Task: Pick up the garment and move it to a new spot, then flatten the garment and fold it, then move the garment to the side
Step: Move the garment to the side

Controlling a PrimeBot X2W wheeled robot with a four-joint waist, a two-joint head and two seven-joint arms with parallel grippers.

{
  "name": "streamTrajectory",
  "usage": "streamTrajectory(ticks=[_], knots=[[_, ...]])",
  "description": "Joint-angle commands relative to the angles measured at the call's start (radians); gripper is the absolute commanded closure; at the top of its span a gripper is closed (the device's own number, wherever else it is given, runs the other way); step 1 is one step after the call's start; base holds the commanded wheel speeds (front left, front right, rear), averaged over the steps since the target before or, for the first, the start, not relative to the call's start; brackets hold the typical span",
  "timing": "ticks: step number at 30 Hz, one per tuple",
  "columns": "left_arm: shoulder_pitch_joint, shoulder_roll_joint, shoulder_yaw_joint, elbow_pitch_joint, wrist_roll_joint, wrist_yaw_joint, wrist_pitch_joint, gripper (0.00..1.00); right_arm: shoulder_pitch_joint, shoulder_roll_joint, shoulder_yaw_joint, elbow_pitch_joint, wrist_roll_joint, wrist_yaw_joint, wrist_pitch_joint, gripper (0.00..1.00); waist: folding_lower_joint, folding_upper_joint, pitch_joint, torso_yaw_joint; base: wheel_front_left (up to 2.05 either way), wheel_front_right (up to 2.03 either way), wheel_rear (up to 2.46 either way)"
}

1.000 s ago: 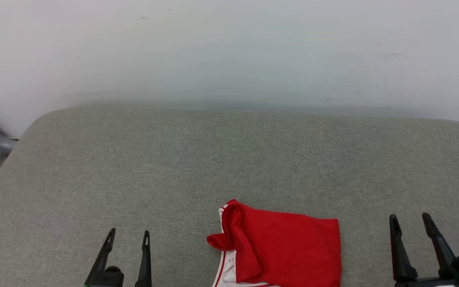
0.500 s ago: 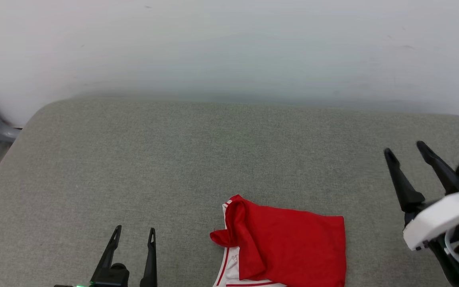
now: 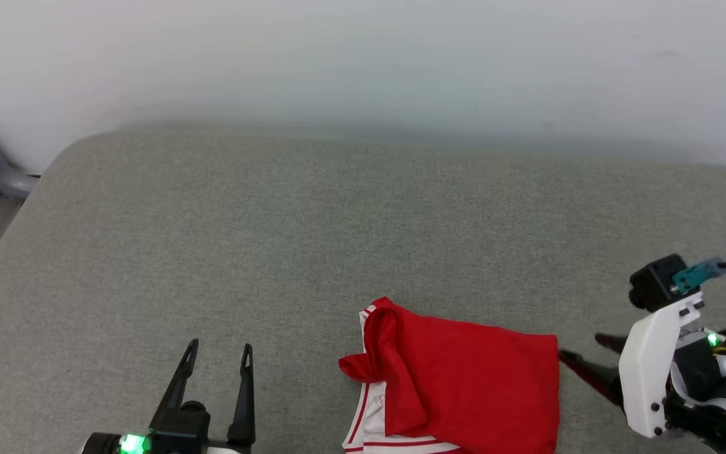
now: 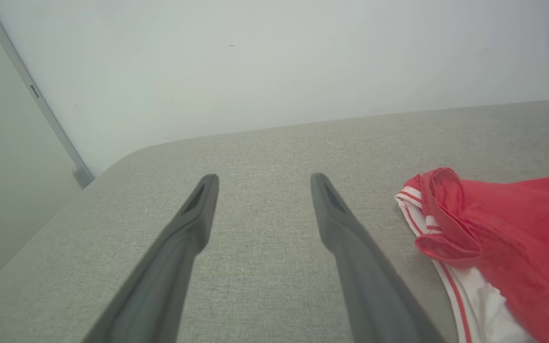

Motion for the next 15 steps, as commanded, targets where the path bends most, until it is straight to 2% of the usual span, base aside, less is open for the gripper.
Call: streamTrajectory(ticks=[1, 8, 15], knots=[[-0.017, -0.007, -0.006, 0.0, 0.006, -0.003, -0.004, 0.0, -0.006, -0.016, 0.012, 0.011, 0.031, -0.001, 0.052, 0.0, -0.0001, 0.0, 0.015, 0.011, 0.0, 0.0, 0.0], [-0.044, -0.014, -0.016, 0.003, 0.007, -0.008, -0.005, 0.0, 0.0, -0.038, 0.044, 0.044, 0.077, -0.001, 0.153, 0.0, -0.0001, 0.0, 0.055, 0.038, 0.0, 0.0, 0.0], [-0.078, -0.027, -0.026, 0.002, 0.009, -0.008, -0.005, 0.0, -0.029, -0.029, 0.074, 0.115, 0.083, -0.001, 0.155, 0.0, -0.0001, 0.0, 0.116, 0.071, 0.0, 0.0, 0.0]])
